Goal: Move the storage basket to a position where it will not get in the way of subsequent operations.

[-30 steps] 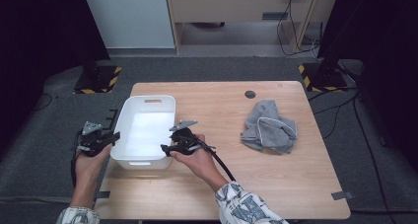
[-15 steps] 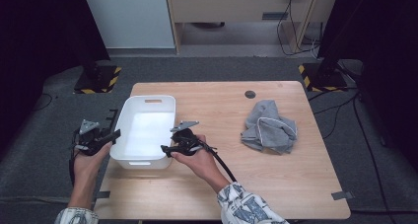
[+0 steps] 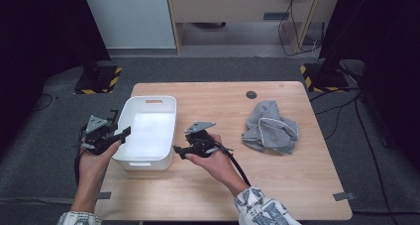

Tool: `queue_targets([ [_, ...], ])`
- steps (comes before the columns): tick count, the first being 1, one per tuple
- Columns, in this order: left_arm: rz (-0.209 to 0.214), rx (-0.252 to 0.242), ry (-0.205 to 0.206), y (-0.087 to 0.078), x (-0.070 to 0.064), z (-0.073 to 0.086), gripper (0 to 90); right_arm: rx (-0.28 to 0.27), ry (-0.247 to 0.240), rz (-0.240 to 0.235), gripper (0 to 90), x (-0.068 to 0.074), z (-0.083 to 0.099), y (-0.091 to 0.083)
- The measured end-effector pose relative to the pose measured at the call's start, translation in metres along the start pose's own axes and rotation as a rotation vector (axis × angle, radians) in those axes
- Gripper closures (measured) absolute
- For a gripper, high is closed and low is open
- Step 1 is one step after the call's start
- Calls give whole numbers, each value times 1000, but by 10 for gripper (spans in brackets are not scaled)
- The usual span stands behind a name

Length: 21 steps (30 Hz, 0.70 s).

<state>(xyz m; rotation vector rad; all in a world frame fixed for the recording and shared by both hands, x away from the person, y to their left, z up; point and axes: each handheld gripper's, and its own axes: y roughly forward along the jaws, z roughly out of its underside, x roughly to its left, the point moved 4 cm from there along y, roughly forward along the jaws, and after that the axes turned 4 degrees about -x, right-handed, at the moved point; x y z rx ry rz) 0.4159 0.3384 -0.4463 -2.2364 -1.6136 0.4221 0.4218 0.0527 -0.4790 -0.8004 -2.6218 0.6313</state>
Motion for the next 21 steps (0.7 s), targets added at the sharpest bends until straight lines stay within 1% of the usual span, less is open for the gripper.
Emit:
queue_targets([
  [1,0,0,0,0,0,0,402,-4,3,9,348,-4,1,-4],
  [2,10,-1,4,1,-5,-3,397,-9,7,13,343,-8,2,-8],
  [4,17,1,11,3,-11,-5,364,-18,14,20,328,-16,5,-15],
  [6,19,1,17,4,-14,-6,338,-13,18,33,303,-22,7,-20],
  [7,30,3,20,6,-20,-8,321,-17,19,38,296,-25,8,-22],
  [8,44,8,13,7,-24,-8,302,-20,26,41,285,-27,9,-25],
  [9,44,8,13,7,-24,-8,282,-23,30,43,273,-29,10,-27],
  [10,52,12,14,8,-28,-9,282,-23,30,43,273,-29,10,-27],
  [11,61,16,17,9,-31,-9,261,-26,29,46,262,-31,11,-29],
  [12,70,20,17,11,-35,-9,228,-26,27,55,236,-34,13,-33],
  [13,75,19,21,12,-39,-9,217,-28,24,63,213,-36,14,-35],
  [15,89,19,25,13,-47,-9,195,-28,18,77,195,-39,17,-40],
  [16,103,17,26,14,-51,-9,187,-21,14,86,191,-41,18,-43],
  [17,139,18,15,16,-59,-8,186,-18,3,96,190,-43,21,-46],
  [19,140,26,30,18,-65,-7,174,-13,-2,112,186,-49,26,-55],
  [21,151,31,40,20,-71,-6,171,-14,4,125,190,-55,31,-64],
])
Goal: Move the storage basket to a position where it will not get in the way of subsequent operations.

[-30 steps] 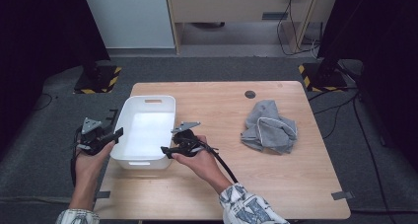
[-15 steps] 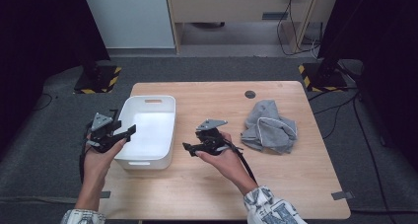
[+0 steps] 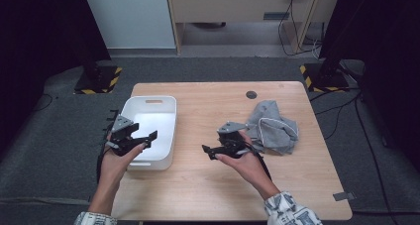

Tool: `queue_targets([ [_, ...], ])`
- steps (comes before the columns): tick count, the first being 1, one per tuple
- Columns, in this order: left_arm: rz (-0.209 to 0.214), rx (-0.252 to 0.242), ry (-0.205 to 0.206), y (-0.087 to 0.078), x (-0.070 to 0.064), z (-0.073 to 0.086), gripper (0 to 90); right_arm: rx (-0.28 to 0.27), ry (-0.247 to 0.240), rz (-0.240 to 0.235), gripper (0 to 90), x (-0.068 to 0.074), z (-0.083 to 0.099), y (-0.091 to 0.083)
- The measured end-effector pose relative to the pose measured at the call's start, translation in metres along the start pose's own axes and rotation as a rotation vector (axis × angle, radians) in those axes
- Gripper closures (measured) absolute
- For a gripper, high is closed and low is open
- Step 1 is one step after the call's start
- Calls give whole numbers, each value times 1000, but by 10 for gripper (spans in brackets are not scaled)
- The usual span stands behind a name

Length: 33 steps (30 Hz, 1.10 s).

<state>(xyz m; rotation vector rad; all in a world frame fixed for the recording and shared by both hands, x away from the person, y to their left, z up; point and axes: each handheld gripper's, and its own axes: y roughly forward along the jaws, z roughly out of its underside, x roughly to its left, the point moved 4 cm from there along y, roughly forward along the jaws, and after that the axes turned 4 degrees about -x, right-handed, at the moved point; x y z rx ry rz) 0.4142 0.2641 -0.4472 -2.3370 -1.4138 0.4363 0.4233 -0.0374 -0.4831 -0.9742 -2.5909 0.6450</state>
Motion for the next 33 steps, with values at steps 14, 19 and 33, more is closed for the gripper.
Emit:
queue_targets([
  [14,58,-5,42,20,-44,-9,168,-12,31,102,280,-50,20,-47],
  [19,76,-12,55,20,-55,-11,168,-10,31,117,301,-57,25,-54],
  [33,155,13,113,37,-100,-2,162,12,54,174,361,-81,47,-78],
])
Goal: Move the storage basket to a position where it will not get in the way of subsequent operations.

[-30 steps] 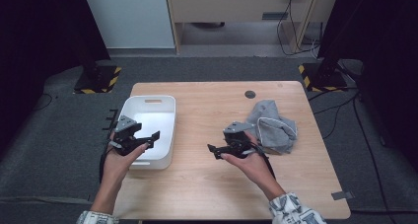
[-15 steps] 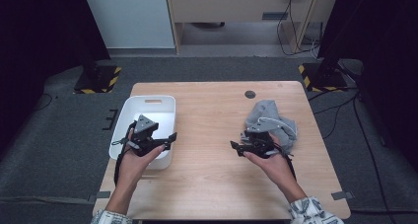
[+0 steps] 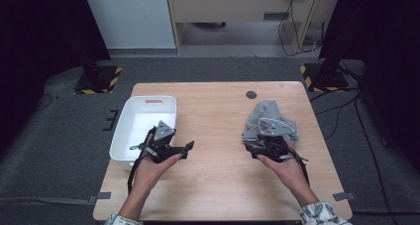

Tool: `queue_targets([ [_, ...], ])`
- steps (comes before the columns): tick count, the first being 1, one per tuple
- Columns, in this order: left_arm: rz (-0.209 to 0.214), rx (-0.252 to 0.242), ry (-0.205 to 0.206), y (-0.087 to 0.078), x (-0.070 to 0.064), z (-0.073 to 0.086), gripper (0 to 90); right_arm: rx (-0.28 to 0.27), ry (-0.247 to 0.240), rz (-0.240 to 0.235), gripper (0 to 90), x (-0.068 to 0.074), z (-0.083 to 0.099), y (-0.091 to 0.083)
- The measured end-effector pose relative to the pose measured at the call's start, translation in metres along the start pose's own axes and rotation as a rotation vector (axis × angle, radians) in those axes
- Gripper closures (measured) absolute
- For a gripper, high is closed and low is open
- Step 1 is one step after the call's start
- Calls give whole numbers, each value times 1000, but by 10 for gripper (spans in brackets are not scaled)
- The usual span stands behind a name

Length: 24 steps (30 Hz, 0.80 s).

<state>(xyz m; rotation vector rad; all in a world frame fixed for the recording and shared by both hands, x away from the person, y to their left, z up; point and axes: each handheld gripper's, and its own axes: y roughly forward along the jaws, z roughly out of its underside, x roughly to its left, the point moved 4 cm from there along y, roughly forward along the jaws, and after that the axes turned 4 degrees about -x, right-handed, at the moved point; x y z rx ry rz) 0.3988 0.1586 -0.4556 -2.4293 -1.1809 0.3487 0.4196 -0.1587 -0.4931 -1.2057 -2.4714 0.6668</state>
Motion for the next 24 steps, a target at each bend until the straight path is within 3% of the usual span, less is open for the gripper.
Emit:
queue_targets([
  [1,10,11,12,5,-7,2,162,-2,2,9,362,-2,1,-1],
  [8,38,43,28,23,-20,12,160,6,-1,56,365,-17,10,-5],
  [10,49,55,26,28,-23,17,160,26,-12,94,362,-27,18,-4],
  [15,63,79,37,37,-31,27,159,50,35,132,311,-42,32,1],
  [17,72,102,63,41,-36,33,159,39,52,138,309,-46,36,4],
  [20,77,114,73,43,-40,38,154,49,26,169,308,-49,38,9],
  [22,81,118,80,43,-42,40,154,46,2,216,329,-51,35,8],
  [24,85,119,79,43,-44,41,154,35,2,221,321,-50,31,7],
])
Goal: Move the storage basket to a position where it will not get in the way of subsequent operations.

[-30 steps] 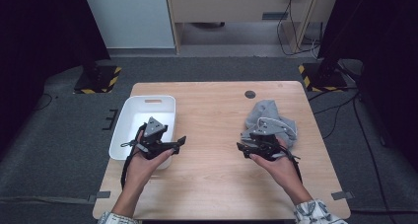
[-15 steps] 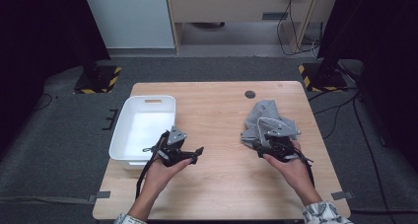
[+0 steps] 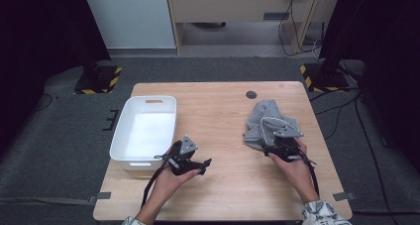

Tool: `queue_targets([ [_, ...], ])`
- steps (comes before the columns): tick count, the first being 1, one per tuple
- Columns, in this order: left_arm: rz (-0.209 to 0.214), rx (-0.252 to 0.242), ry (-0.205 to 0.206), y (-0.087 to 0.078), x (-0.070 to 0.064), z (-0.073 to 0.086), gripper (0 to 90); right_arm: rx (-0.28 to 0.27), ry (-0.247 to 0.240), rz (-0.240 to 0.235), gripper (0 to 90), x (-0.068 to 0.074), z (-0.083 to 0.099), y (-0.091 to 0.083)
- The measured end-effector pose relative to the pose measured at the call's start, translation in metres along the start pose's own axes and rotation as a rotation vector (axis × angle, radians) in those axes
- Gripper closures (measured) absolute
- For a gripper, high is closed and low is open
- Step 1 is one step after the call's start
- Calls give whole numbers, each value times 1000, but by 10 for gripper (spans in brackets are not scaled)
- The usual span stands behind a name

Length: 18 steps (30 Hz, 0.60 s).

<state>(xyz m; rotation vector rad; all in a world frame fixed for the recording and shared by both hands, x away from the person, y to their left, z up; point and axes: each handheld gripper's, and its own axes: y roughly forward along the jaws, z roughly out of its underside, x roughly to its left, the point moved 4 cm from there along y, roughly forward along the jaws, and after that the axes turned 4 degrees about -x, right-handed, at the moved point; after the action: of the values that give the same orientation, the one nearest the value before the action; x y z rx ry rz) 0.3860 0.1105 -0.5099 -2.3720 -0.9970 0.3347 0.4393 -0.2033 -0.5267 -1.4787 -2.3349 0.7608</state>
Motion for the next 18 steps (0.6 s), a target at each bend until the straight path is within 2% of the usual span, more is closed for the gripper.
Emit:
queue_targets([
  [7,-1,-9,-4,-2,-2,1,154,-23,20,7,267,-7,-9,-5],
  [10,-1,-4,-4,-1,-3,2,154,0,24,12,237,-9,-9,1],
  [12,-1,2,-5,0,-3,4,154,43,7,32,205,-10,-7,14],
  [15,2,5,-7,1,-6,6,155,84,-16,86,308,-14,-4,26],
  [16,2,5,-7,1,-6,6,155,84,-16,86,308,-14,-4,26],
  [17,5,8,-2,1,-7,7,155,90,-26,107,406,-17,-3,31],
  [18,11,12,4,2,-11,7,155,97,-29,107,442,-19,-2,32],
])
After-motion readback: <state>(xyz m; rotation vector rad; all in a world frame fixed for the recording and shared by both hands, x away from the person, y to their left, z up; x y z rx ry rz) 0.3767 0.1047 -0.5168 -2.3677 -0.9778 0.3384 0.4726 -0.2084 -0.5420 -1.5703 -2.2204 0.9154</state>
